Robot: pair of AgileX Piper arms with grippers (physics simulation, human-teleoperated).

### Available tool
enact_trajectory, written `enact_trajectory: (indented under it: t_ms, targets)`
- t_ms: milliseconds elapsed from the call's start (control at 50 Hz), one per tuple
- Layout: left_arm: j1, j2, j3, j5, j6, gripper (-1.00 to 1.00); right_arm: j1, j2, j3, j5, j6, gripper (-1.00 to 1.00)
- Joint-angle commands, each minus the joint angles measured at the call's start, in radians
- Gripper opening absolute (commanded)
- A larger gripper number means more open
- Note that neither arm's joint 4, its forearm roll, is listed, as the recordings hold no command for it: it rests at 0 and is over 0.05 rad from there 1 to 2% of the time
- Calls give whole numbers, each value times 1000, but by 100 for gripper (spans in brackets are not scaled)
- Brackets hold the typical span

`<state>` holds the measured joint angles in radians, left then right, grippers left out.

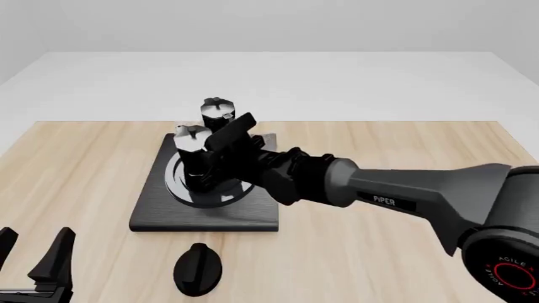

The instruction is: Put both moka pots on the stove.

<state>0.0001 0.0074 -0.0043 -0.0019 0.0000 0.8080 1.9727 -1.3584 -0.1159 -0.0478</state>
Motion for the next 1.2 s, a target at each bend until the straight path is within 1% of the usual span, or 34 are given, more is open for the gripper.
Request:
enact_trajectory:
  t_ms: [20,640,660,680,700,740,760,900,940,980,1060,1080,1200]
  targets:
    - [0,0,0,0,0,100,-2,1,-38,-7,16,-100]
    - [0,0,0,0,0,100,8,17,-23,-9,37,-100]
    - [0,0,0,0,0,100,6,20,-27,-2,59,-100]
    - [0,0,0,0,0,100,11,18,-23,-2,54,-100]
    - [0,0,0,0,0,100,-1,19,-24,0,54,100]
    - [0,0,0,0,0,100,15,17,-18,1,70,100]
    - [0,0,0,0,0,100,9,15,-14,-3,63,100]
    - [0,0,0,0,0,100,16,12,-4,-4,84,100]
    - [0,0,0,0,0,100,20,8,0,-4,80,100]
    - [0,0,0,0,0,100,18,13,-4,0,92,100]
    - [0,0,0,0,0,100,16,11,0,-3,90,100]
    - [0,0,0,0,0,100,22,8,5,-1,101,100]
    - [0,0,0,0,0,100,20,-11,25,-2,115,100]
